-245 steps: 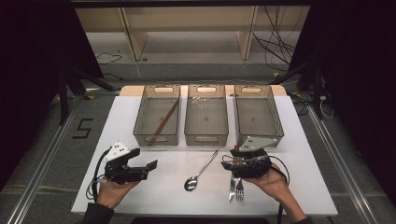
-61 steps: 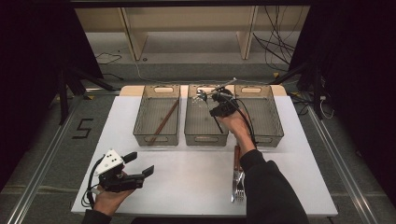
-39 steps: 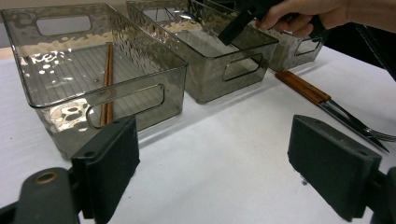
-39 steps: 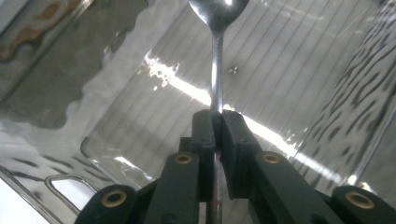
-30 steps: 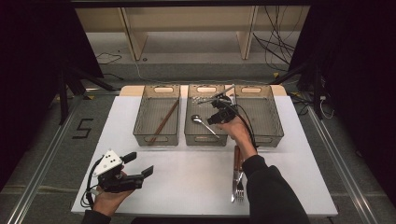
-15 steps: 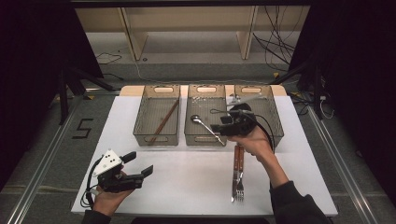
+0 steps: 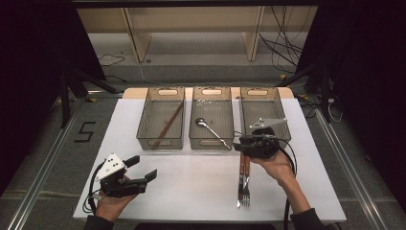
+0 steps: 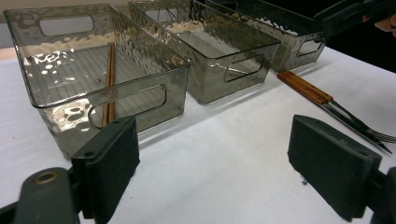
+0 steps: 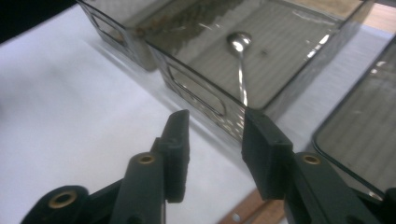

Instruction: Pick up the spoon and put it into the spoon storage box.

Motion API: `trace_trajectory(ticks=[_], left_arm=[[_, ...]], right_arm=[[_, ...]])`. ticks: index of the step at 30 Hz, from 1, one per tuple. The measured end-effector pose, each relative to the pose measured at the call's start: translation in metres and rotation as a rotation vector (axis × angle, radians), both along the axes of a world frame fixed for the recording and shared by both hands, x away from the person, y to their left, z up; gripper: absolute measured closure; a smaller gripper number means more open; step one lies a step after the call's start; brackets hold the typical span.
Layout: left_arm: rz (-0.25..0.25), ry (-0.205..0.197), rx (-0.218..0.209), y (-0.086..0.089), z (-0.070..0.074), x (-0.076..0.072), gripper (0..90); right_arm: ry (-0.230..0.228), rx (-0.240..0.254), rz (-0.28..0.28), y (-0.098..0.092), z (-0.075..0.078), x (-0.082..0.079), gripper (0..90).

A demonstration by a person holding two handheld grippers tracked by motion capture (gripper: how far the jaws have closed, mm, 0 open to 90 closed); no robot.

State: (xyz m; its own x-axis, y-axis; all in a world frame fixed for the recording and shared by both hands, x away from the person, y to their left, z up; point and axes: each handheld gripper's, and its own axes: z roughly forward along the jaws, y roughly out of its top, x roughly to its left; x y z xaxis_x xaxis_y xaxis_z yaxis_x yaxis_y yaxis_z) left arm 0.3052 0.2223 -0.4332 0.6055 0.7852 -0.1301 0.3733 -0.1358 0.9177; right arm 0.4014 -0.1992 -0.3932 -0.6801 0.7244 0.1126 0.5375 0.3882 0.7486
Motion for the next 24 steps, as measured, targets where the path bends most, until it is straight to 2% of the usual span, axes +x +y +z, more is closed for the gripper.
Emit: trace_trajectory(ticks=[3, 6, 12, 15, 24], left_arm=[[-0.003, 0.0, 0.004, 0.0, 0.0, 0.0, 16.2], [-0.001, 0.0, 0.0, 0.0, 0.0, 0.0, 16.2], [0.0, -0.002, 0.0, 0.0, 0.0, 0.0, 16.2], [-0.001, -0.001, 0.0, 0.0, 0.0, 0.0, 16.2], [-0.006, 0.004, 0.004, -0.002, 0.0, 0.002, 16.2]], right_arm=[[-0.01, -0.032, -0.009, -0.002, -0.008, -0.002, 71.4], [-0.007, -0.079, -0.016, -0.004, -0.016, -0.002, 75.2], [0.027, -0.095, -0.013, -0.009, -0.032, 0.0, 85.3], [0.029, -0.138, -0.026, -0.007, -0.037, 0.0, 89.4], [0.068, -0.188, -0.079, -0.008, -0.056, 0.005, 90.0]])
